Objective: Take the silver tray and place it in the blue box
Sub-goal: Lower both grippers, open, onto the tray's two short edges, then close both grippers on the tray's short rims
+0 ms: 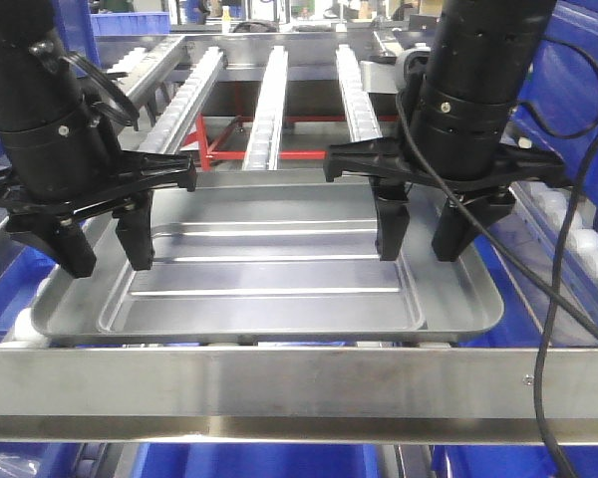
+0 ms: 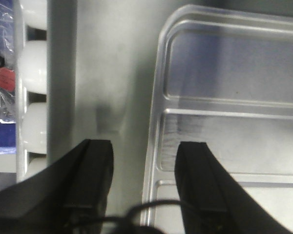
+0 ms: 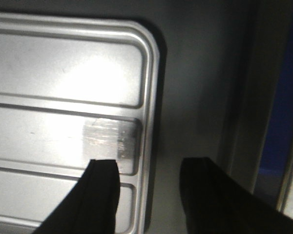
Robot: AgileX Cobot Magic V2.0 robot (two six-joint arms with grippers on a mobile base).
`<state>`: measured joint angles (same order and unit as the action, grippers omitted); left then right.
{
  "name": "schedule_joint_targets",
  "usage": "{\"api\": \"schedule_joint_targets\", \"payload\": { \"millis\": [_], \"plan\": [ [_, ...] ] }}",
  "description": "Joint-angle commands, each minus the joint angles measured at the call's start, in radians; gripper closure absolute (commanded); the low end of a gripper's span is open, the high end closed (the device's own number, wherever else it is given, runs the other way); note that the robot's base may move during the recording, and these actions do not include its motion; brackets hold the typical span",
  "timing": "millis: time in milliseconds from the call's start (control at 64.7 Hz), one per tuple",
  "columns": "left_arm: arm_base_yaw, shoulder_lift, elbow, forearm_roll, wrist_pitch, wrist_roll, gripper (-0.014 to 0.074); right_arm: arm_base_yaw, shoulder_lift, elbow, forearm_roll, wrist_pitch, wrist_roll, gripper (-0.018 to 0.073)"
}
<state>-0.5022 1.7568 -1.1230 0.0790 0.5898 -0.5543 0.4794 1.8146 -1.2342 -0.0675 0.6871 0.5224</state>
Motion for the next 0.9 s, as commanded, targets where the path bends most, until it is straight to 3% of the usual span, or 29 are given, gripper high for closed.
{"api": "schedule_joint_targets", "payload": {
  "millis": [0, 880],
  "plan": [
    [0.005, -0.034, -0.03, 0.01, -0.035, -0.011, 0.0368, 0.0, -0.025, -0.031, -0.011, -0.029, -0.006, 0.0145],
    [-0.004, 0.012, -0.03, 0.009, -0.016, -0.002, 0.0368, 0.0, -0.005, -0.031, -0.011, -0.052, -0.006, 0.0145]
  ]
}}
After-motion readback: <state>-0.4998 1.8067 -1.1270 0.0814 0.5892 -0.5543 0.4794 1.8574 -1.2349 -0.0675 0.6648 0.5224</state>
